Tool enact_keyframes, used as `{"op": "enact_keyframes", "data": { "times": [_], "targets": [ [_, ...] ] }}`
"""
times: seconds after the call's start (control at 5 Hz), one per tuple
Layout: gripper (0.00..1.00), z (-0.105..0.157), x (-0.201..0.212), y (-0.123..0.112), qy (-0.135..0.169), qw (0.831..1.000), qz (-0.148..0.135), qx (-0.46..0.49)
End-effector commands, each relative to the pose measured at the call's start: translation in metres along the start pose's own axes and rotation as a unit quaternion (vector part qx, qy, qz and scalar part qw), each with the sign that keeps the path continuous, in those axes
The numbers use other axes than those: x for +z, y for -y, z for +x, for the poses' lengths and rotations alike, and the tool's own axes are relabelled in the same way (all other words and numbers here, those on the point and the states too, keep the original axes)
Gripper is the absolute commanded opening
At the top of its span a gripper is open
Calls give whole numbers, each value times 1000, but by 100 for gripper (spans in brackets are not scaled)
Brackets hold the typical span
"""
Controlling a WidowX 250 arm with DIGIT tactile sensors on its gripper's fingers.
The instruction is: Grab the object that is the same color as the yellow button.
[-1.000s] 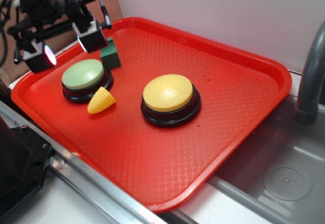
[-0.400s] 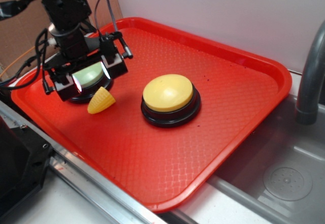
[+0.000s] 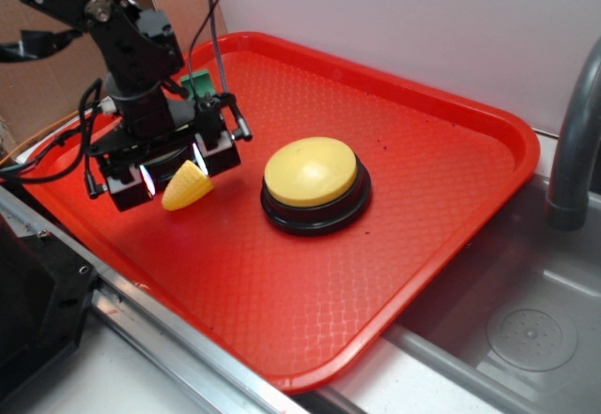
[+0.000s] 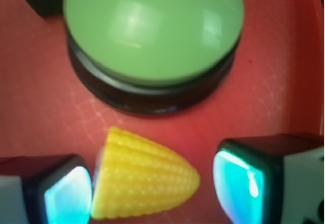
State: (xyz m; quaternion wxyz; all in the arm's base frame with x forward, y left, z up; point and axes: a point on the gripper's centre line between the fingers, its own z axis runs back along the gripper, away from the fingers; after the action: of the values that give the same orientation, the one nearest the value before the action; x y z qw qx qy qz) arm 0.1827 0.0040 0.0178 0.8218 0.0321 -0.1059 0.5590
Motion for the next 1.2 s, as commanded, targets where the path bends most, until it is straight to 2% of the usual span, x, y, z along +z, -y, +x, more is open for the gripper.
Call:
{"op": "enact_keyframes", "data": {
  "times": [0.0, 0.4, 0.6, 0.8, 1.0],
  "targets": [
    [100, 4, -7, 6, 5, 1000, -8, -3],
    [100, 4, -11, 7, -3, 1000, -6, -2],
    [22, 6, -12, 7, -14, 1000, -11, -13],
    [4, 8, -6, 6, -17, 999, -18, -23],
    [4, 9, -1, 4, -18, 999, -26, -35]
  ]
}}
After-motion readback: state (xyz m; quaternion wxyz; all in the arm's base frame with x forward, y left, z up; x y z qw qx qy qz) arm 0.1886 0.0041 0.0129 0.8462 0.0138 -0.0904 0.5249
